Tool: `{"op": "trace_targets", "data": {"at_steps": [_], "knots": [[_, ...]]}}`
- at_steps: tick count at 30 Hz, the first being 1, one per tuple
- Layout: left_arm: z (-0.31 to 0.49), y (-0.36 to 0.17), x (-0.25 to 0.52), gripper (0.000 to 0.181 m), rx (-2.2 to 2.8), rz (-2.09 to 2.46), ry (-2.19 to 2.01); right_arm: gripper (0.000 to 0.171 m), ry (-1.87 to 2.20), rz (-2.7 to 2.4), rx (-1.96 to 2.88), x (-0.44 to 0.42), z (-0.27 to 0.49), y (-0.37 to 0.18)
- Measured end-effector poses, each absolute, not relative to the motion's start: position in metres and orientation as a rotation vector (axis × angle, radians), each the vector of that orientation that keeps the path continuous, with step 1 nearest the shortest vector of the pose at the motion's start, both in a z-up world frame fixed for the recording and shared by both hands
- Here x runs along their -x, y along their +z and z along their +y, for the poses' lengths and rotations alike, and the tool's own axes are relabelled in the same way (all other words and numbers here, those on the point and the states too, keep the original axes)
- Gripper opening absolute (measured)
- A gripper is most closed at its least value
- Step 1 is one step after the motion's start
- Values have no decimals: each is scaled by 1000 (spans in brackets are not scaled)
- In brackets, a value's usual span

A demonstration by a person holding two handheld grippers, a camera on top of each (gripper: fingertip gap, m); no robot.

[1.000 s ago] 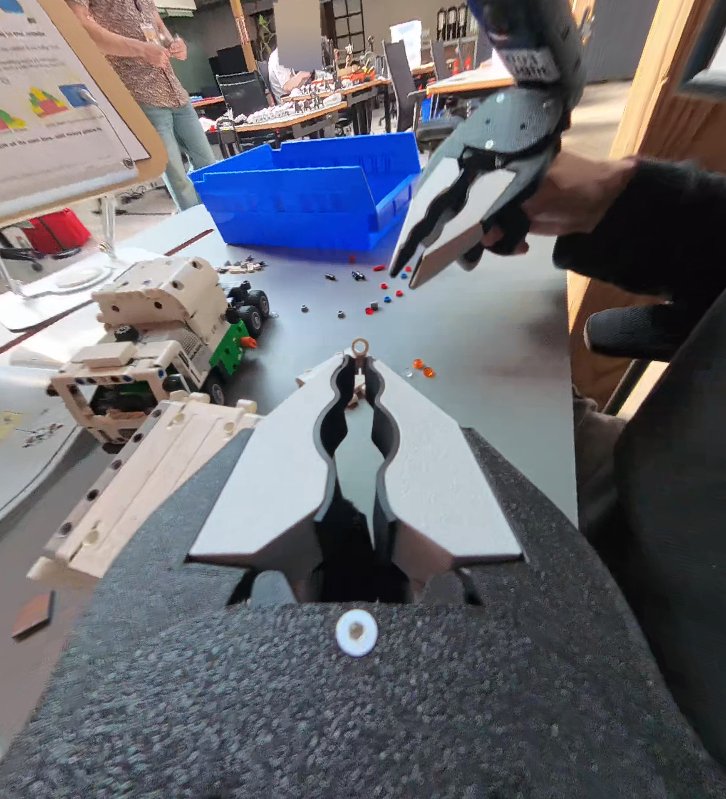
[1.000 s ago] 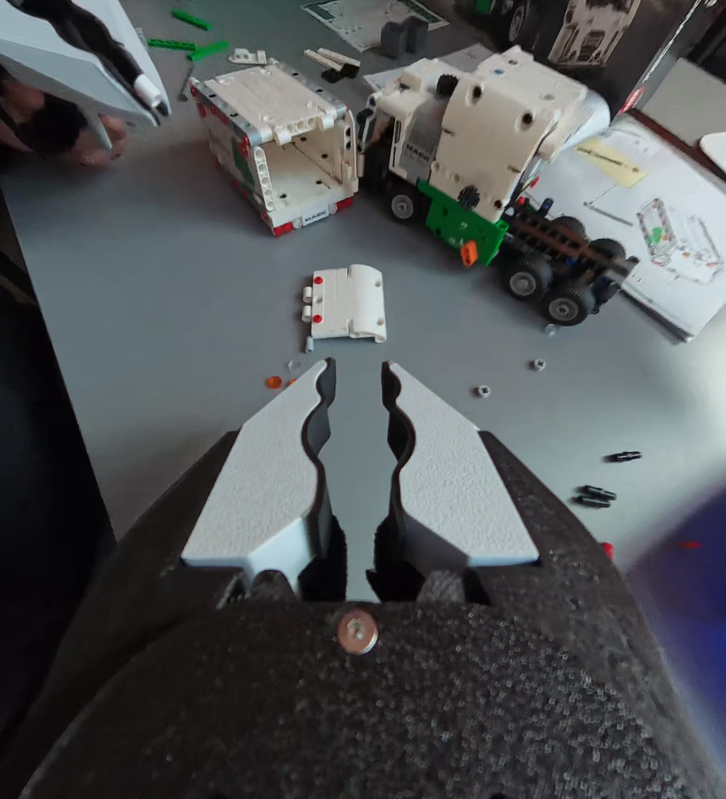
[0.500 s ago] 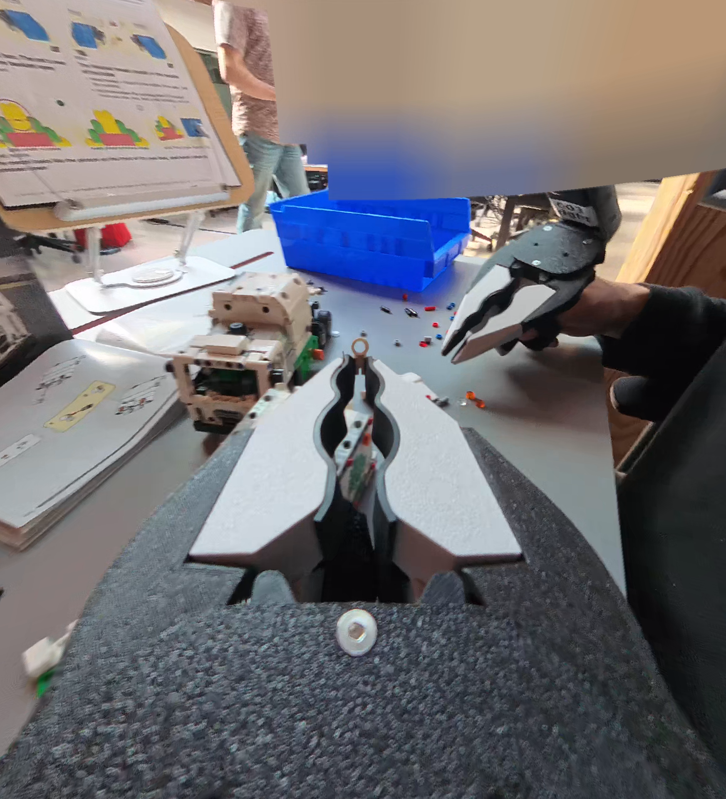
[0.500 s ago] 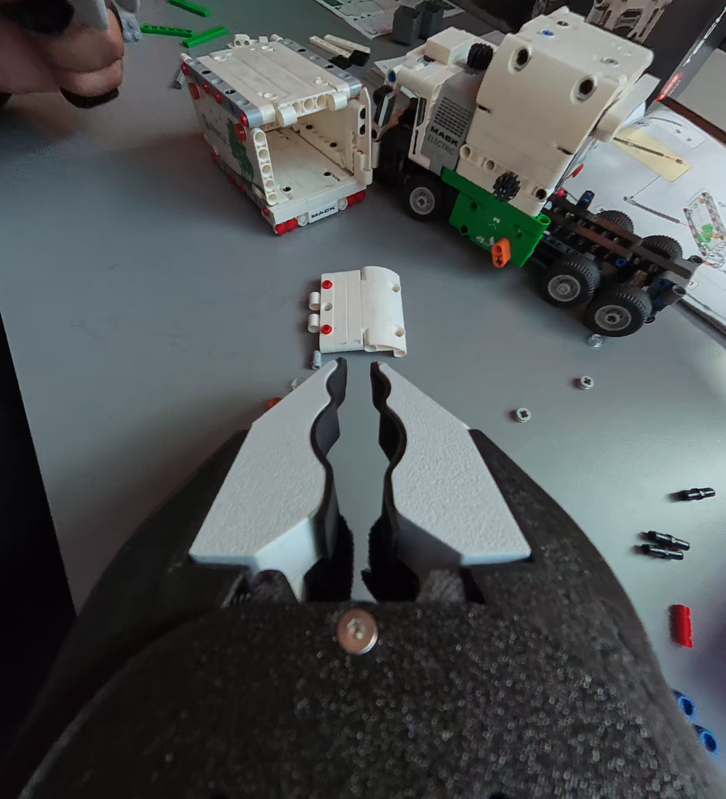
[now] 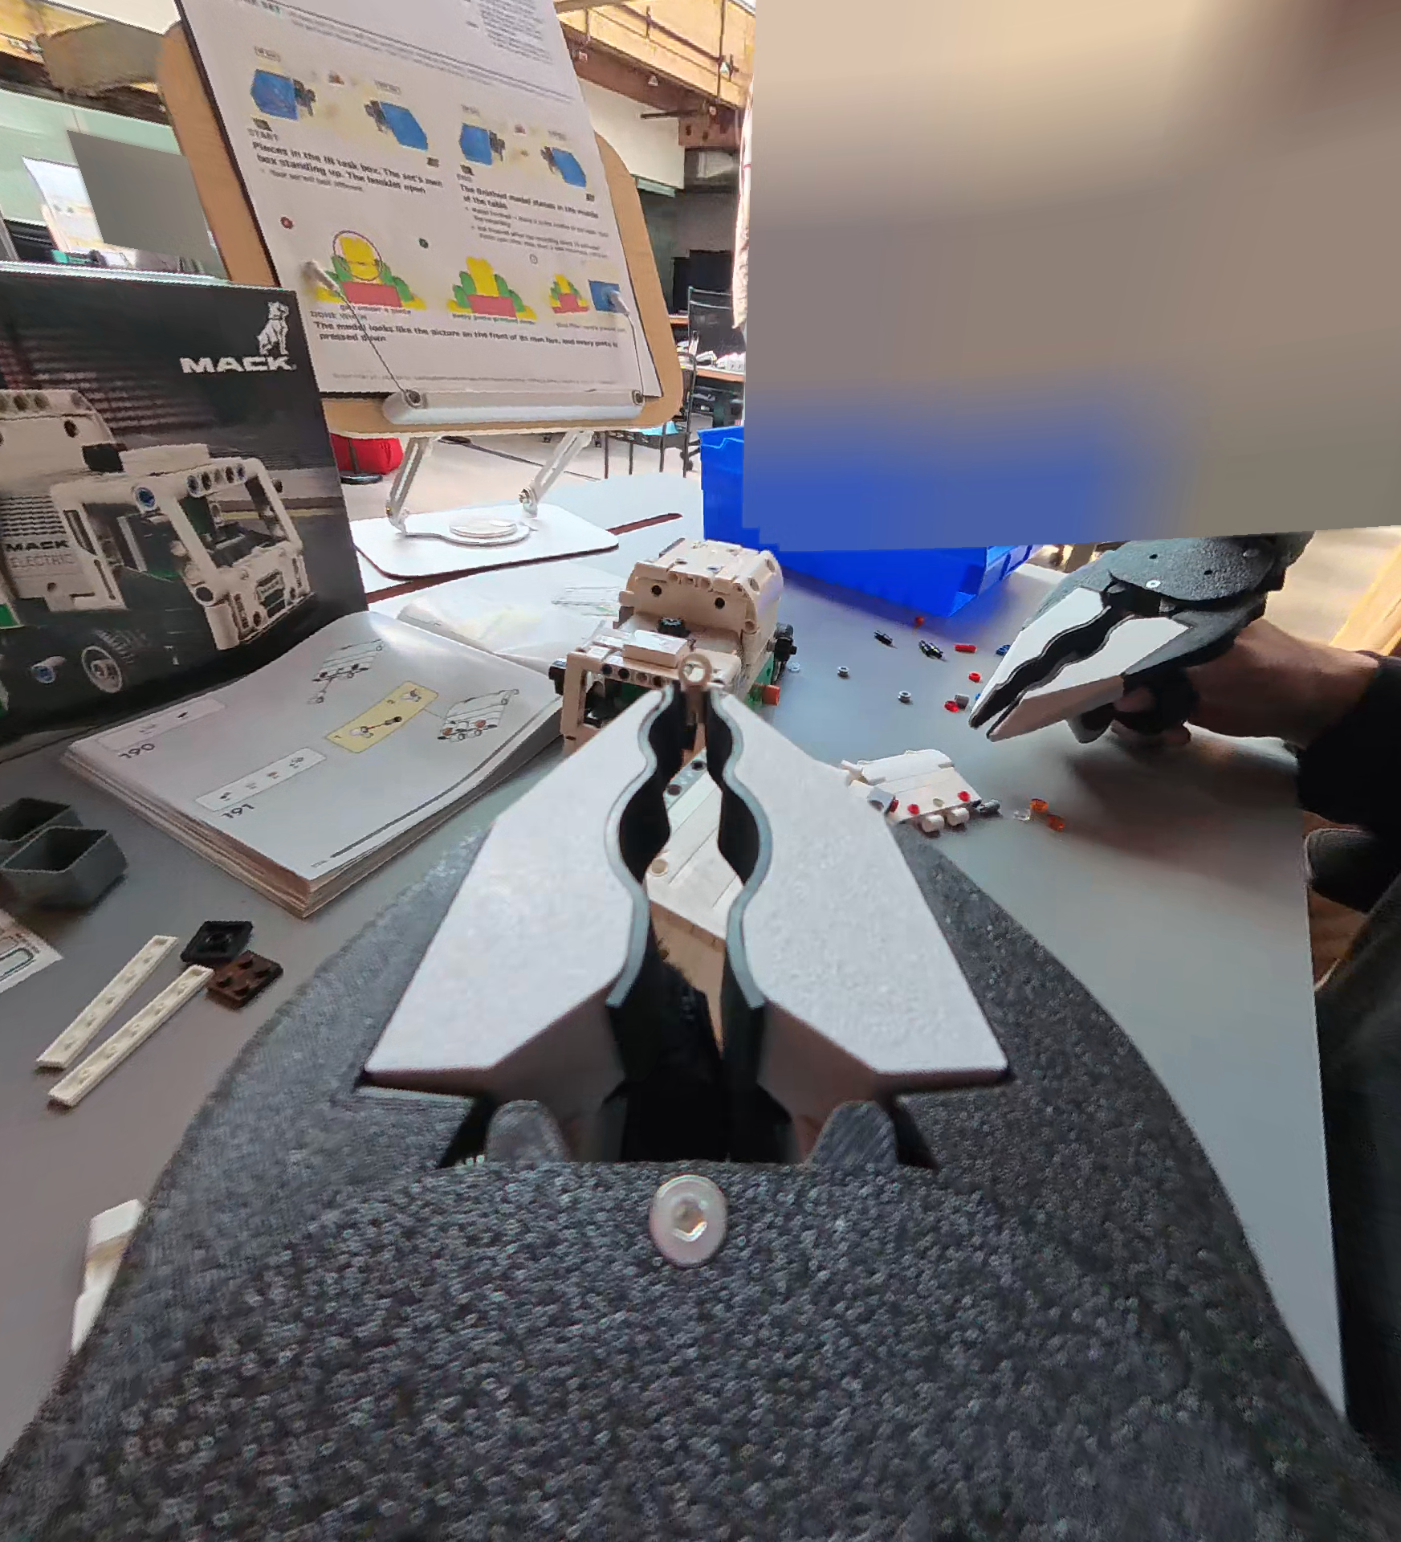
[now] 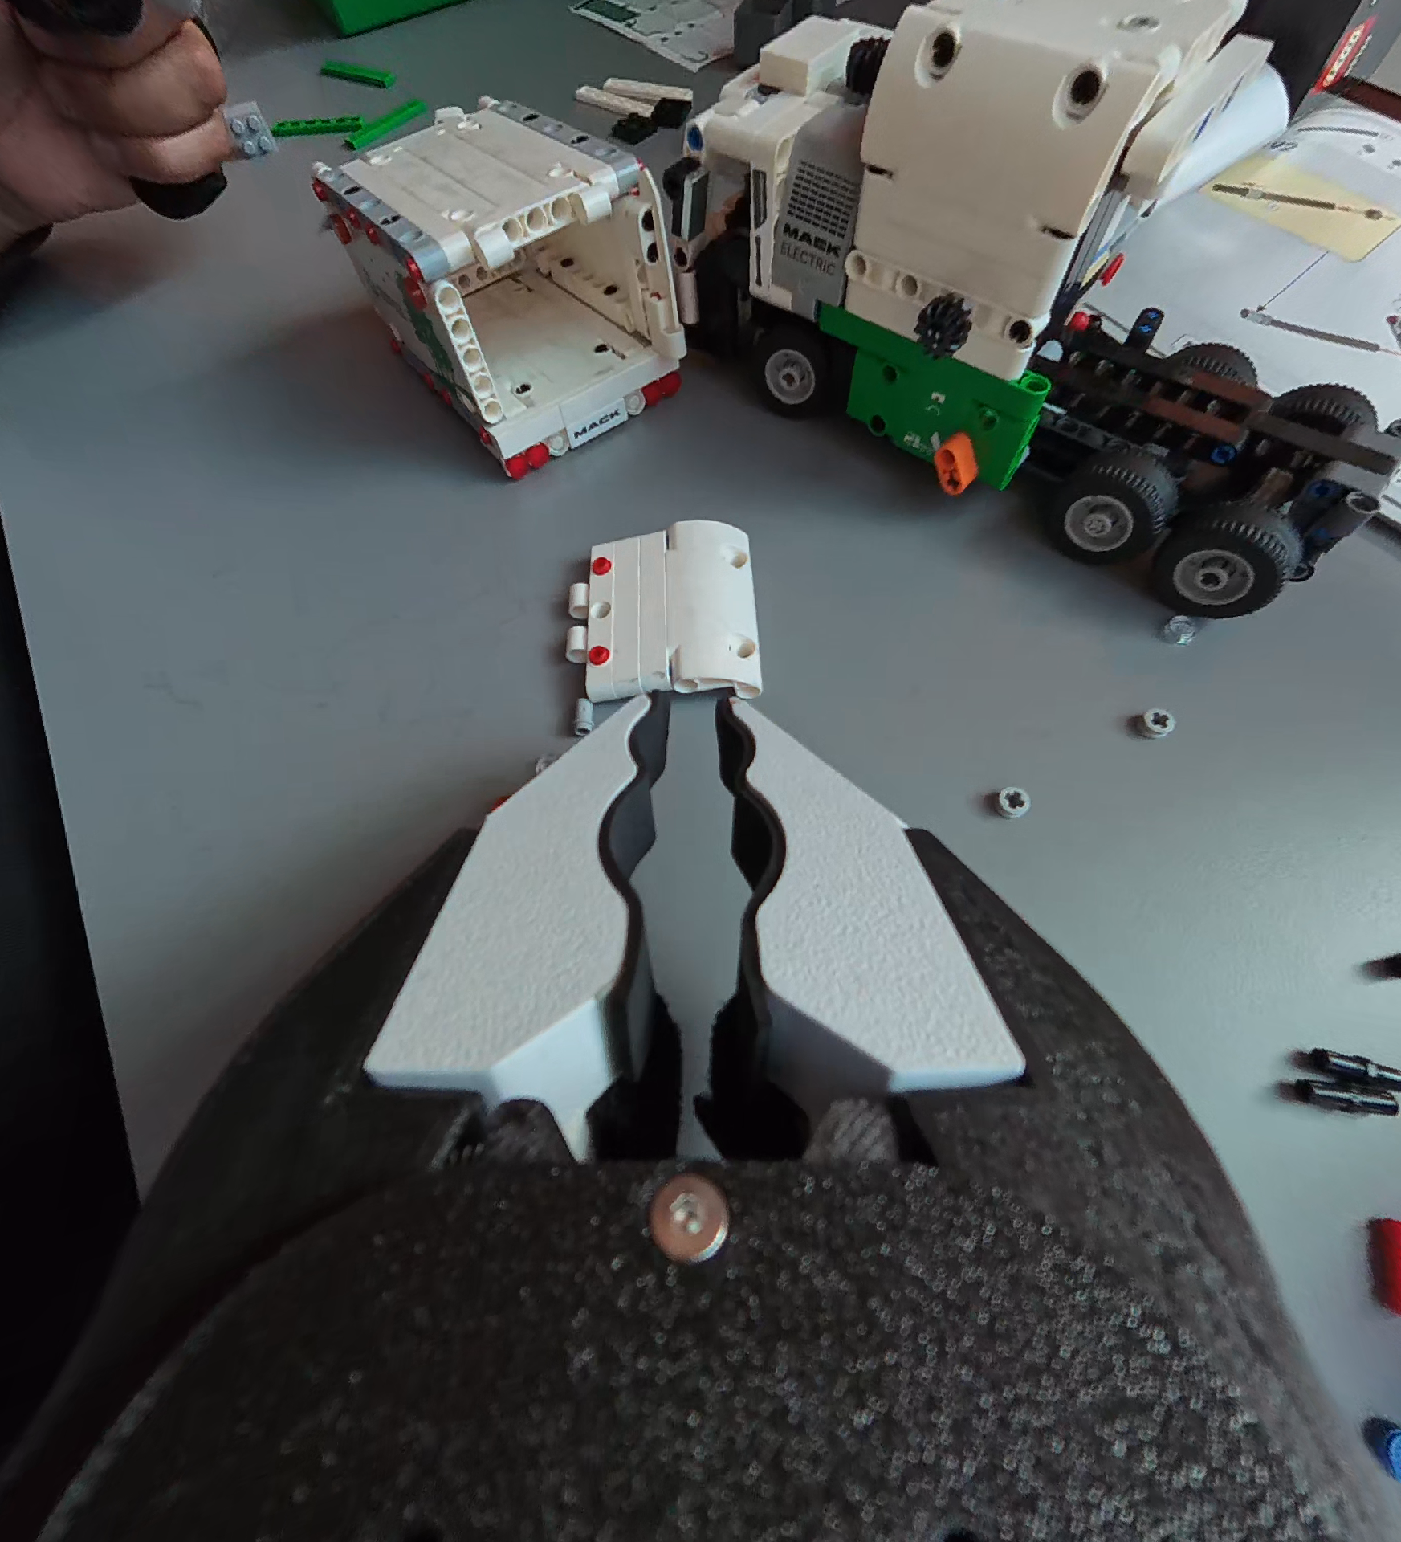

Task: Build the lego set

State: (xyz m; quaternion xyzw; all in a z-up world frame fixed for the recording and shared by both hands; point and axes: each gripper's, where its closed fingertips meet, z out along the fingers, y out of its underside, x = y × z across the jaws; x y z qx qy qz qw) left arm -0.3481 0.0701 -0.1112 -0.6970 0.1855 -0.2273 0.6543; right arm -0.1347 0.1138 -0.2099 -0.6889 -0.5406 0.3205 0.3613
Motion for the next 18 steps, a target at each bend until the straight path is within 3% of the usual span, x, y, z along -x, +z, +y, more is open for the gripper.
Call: {"op": "trace_targets", "data": {"at_steps": [18], "knots": [[56, -107, 325, 2, 1533, 505, -653, 15, 777, -1429, 1779, 136, 93, -215]]}}
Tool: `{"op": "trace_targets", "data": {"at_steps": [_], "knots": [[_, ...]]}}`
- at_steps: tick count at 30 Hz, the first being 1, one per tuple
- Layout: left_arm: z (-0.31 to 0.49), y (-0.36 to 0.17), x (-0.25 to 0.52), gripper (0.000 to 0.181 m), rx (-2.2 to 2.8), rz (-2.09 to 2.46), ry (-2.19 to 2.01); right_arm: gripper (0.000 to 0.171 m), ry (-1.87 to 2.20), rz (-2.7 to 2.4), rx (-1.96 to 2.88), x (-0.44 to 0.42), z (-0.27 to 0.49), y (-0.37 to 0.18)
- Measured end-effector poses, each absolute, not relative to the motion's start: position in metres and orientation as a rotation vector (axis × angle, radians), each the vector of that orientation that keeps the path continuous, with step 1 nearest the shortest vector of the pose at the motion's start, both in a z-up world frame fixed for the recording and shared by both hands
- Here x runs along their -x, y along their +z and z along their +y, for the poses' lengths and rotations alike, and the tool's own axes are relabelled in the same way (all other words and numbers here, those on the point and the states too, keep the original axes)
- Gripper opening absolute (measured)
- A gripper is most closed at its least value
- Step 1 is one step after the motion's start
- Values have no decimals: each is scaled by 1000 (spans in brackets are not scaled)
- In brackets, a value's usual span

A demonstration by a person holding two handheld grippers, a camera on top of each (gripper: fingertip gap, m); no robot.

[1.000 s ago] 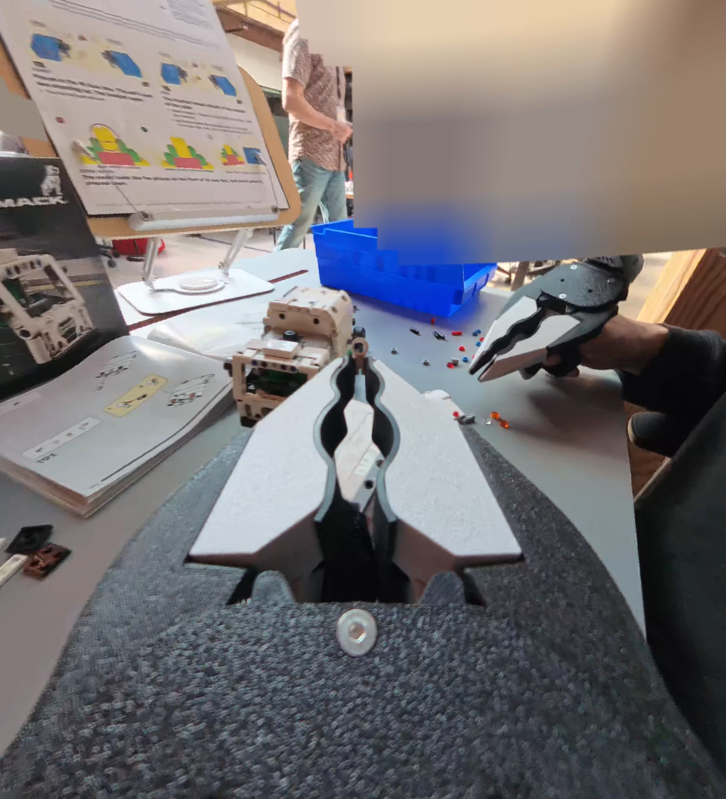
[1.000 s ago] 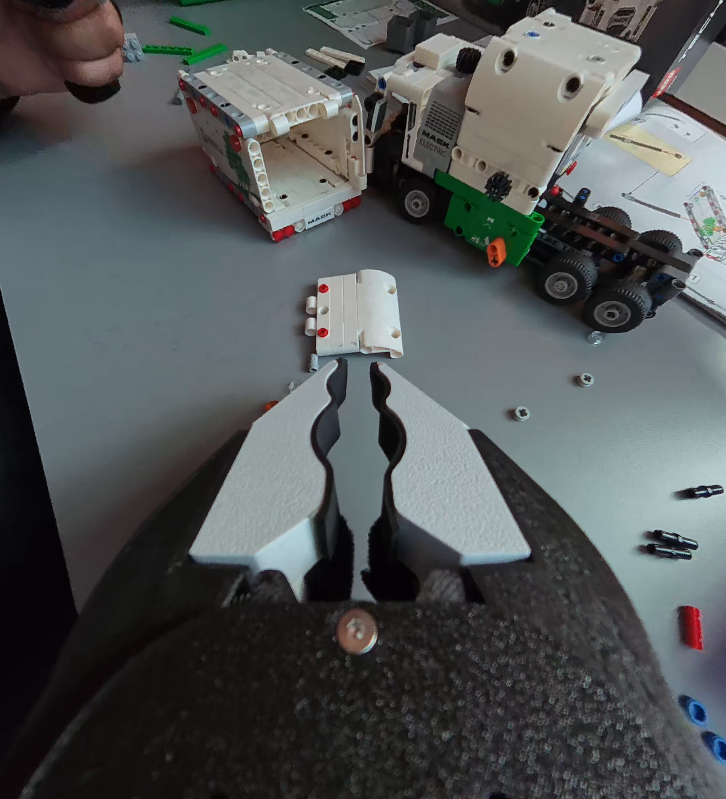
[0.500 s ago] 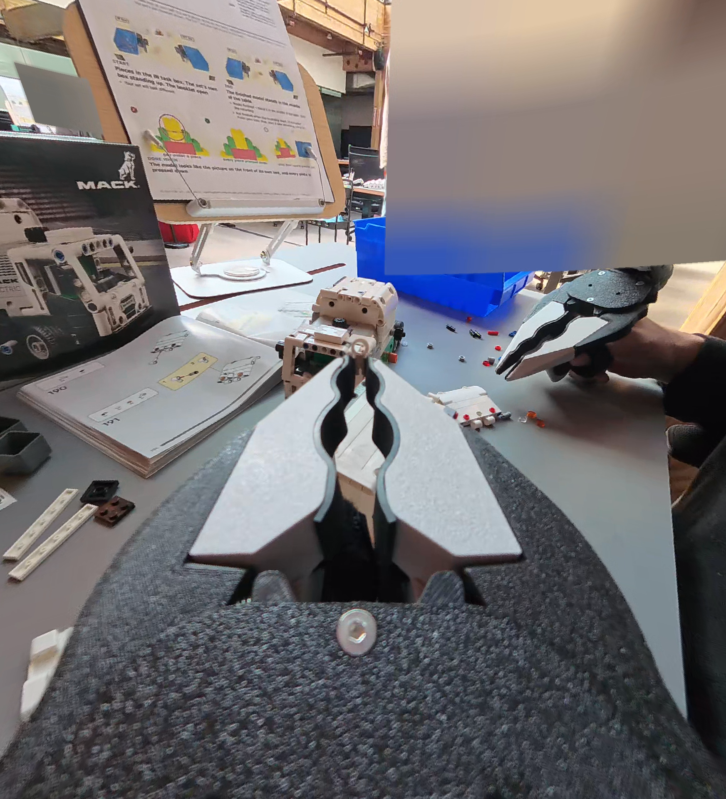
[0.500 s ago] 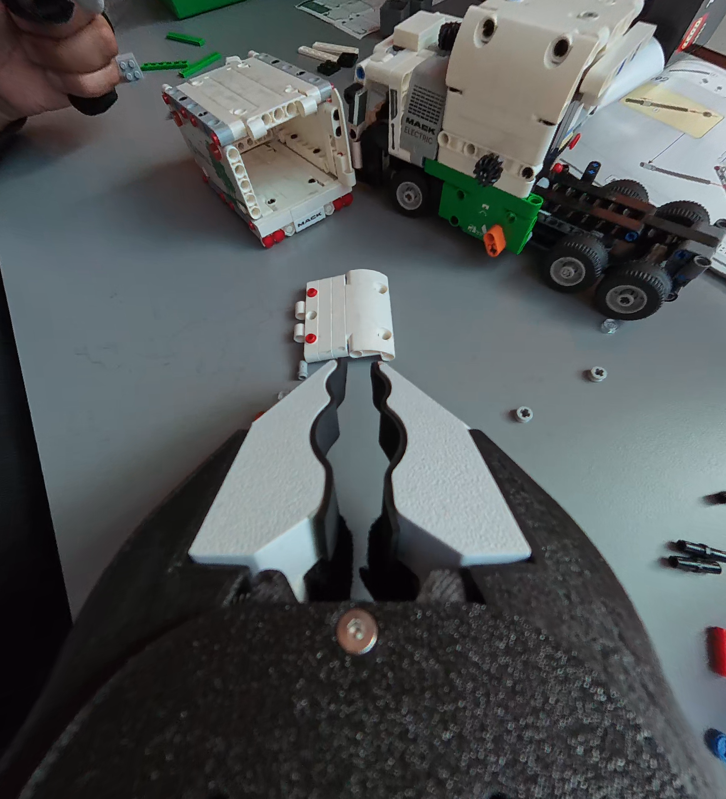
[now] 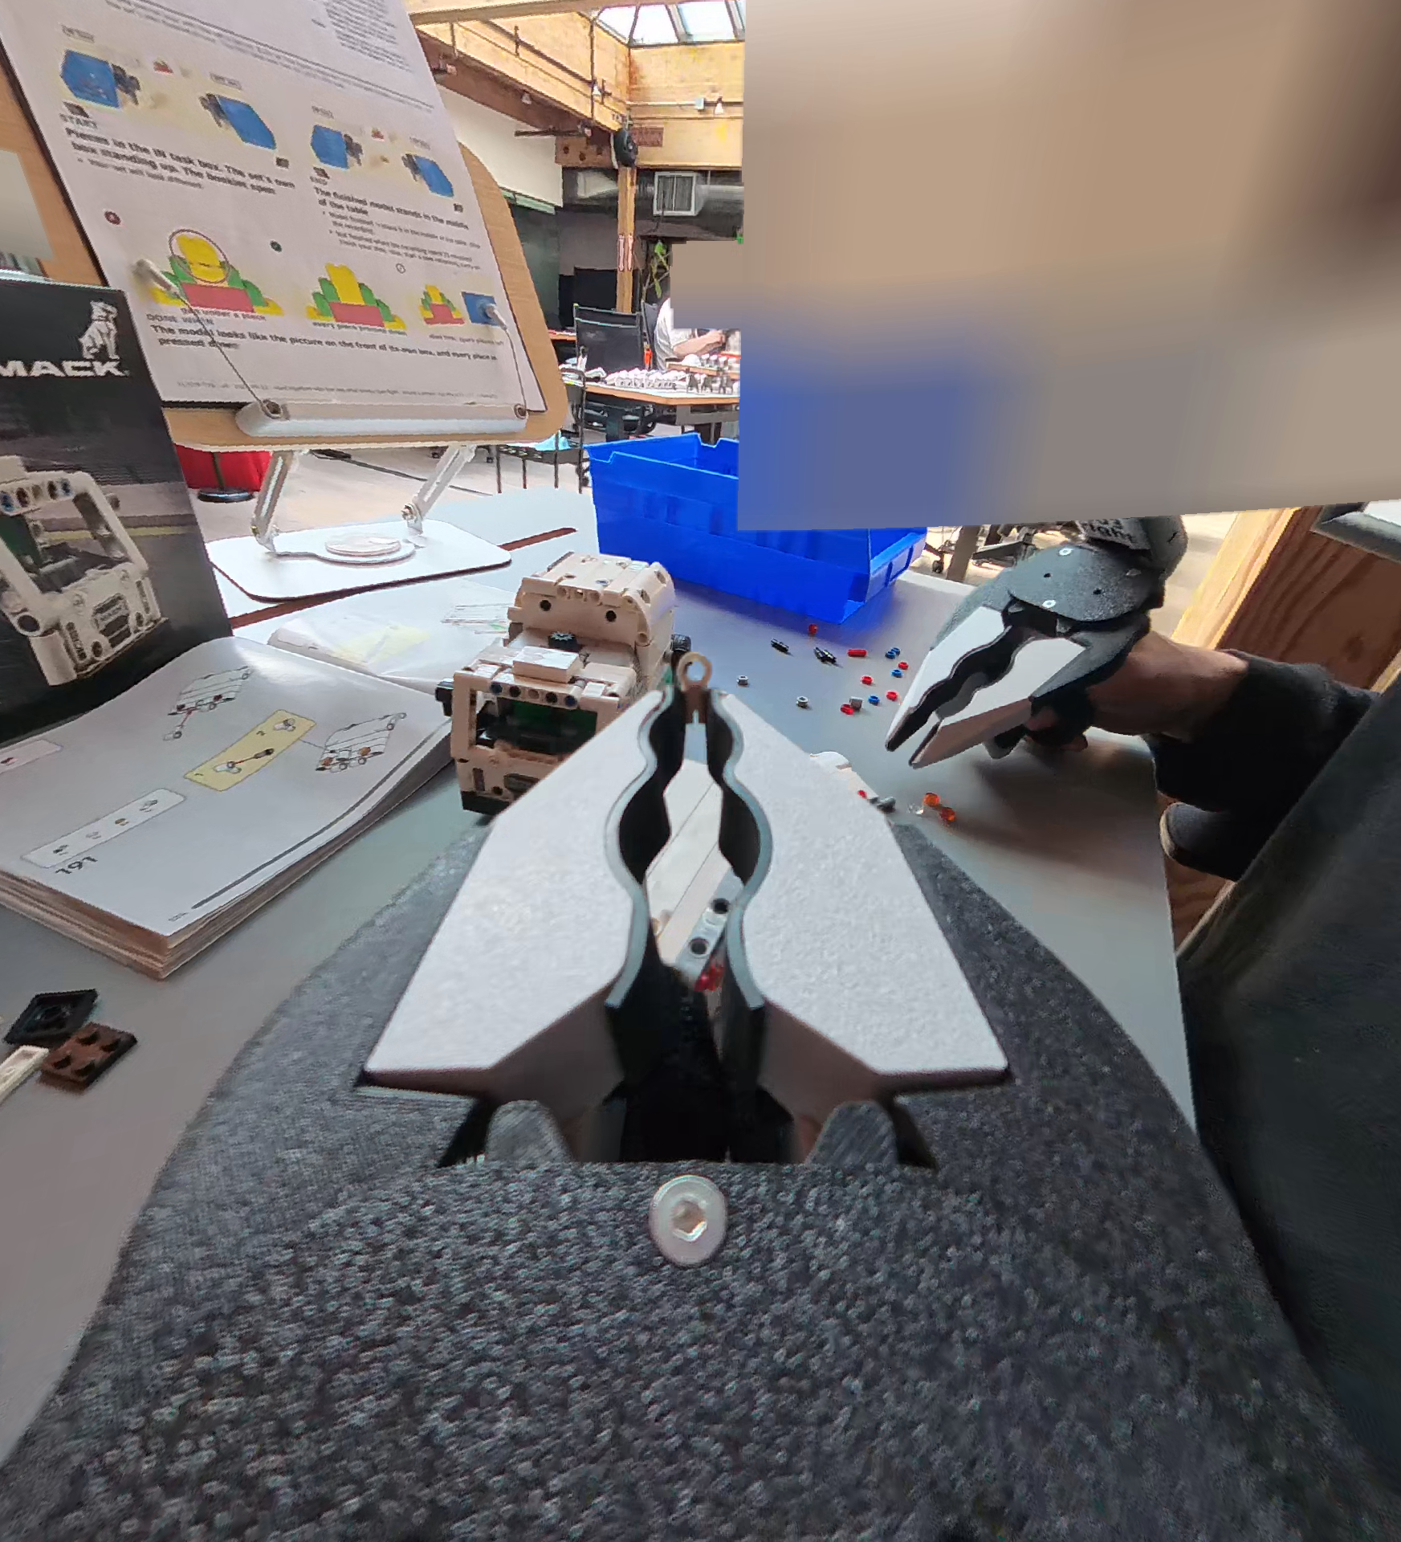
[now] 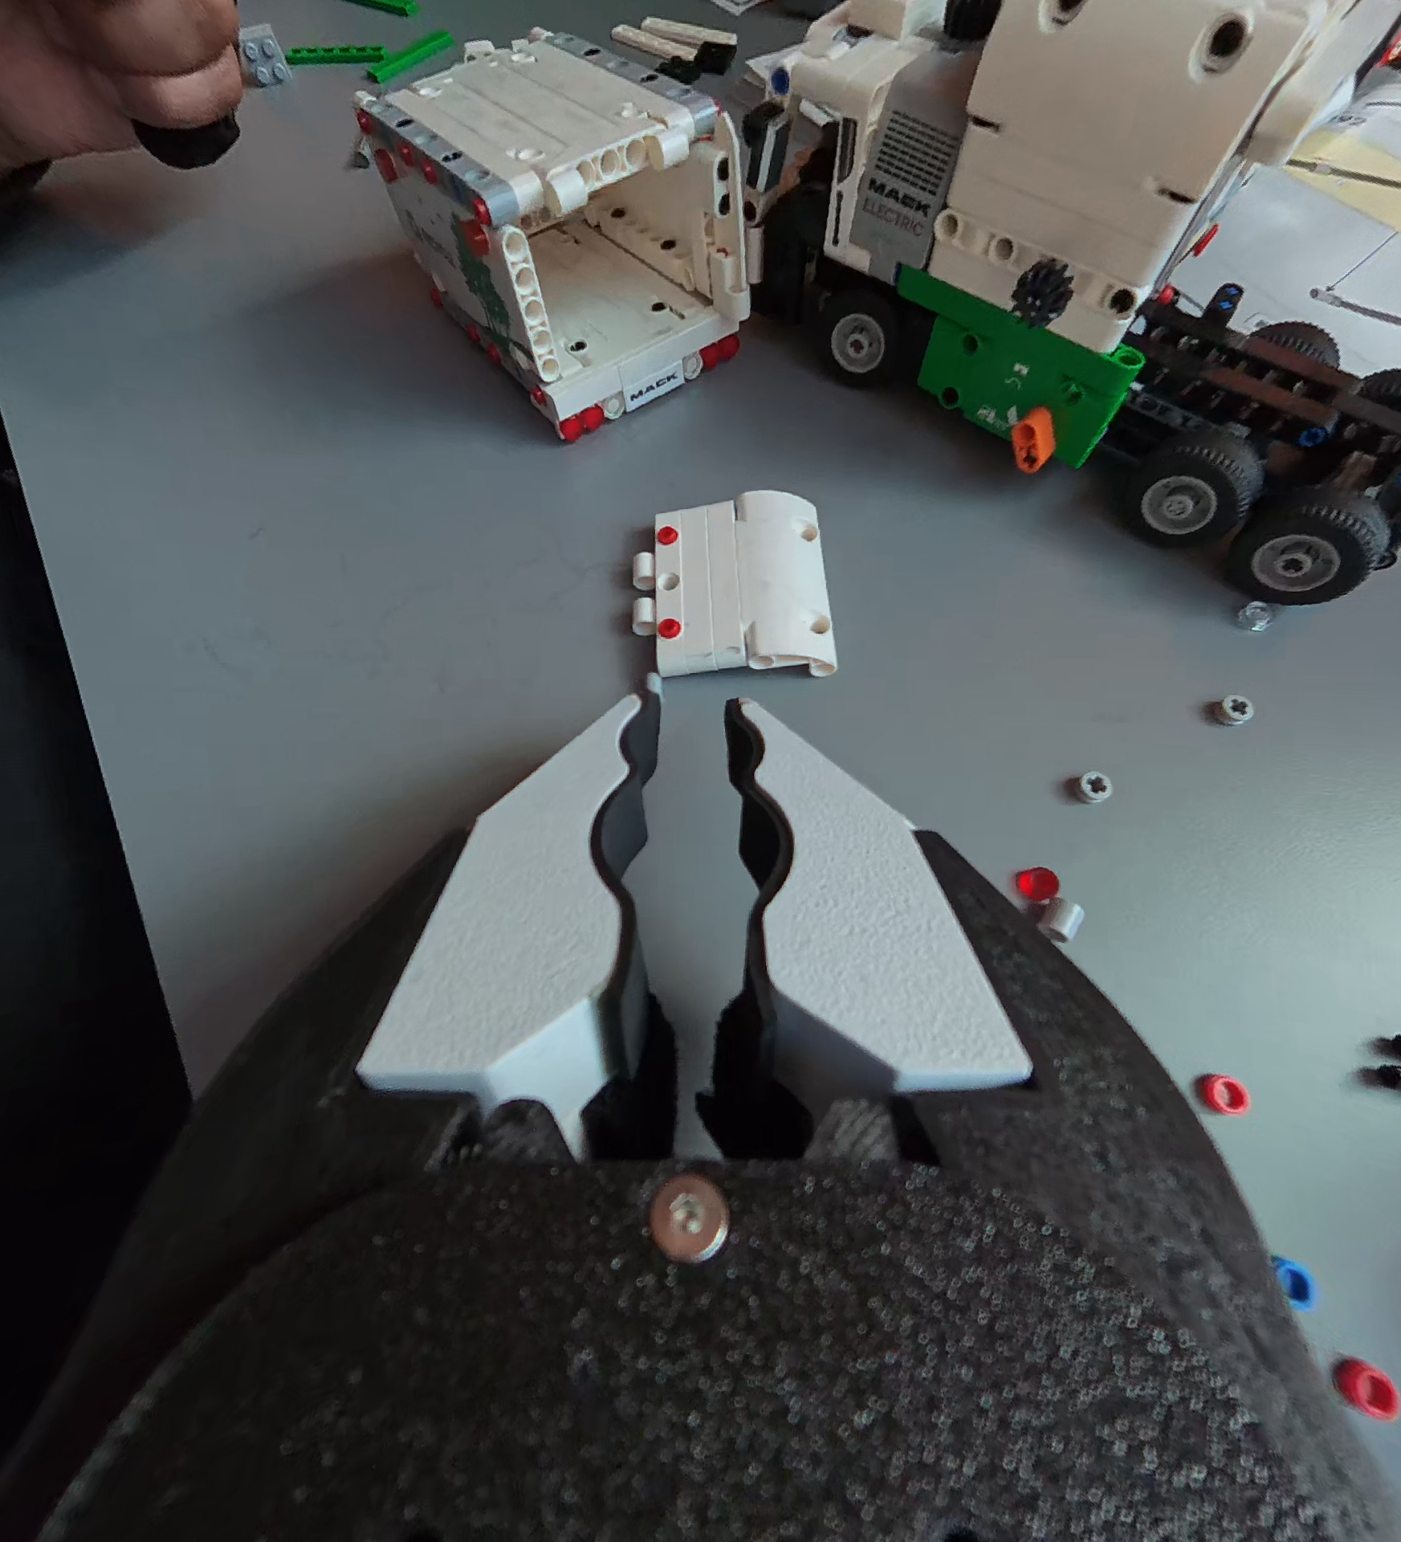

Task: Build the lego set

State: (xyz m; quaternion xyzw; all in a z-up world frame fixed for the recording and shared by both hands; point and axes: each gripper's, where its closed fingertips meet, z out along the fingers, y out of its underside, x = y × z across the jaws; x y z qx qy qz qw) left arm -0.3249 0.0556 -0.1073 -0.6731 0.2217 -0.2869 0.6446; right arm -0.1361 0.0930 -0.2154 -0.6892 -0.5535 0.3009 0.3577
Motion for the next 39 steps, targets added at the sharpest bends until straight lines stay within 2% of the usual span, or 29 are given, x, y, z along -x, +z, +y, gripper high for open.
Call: {"op": "trace_targets", "data": {"at_steps": [9, 18, 34, 36, 39], "knots": [[26, -107, 288, 2, 1473, 536, -1011, 17, 754, -1434, 1815, 139, 82, -221], [16, -104, 274, 2, 1435, 642, -1021, 9, 716, -1492, 1815, 145, 80, -227], [6, -115, 249, 2, 1470, 761, -1018, 4, 592, -1602, 1748, 153, 85, -236], [11, -121, 242, 2, 1505, 759, -999, 4, 593, -1624, 1645, 158, 81, -227], [15, -131, 226, 2, 1568, 770, -976, 3, 653, -1647, 1366, 176, 56, -184]]}}
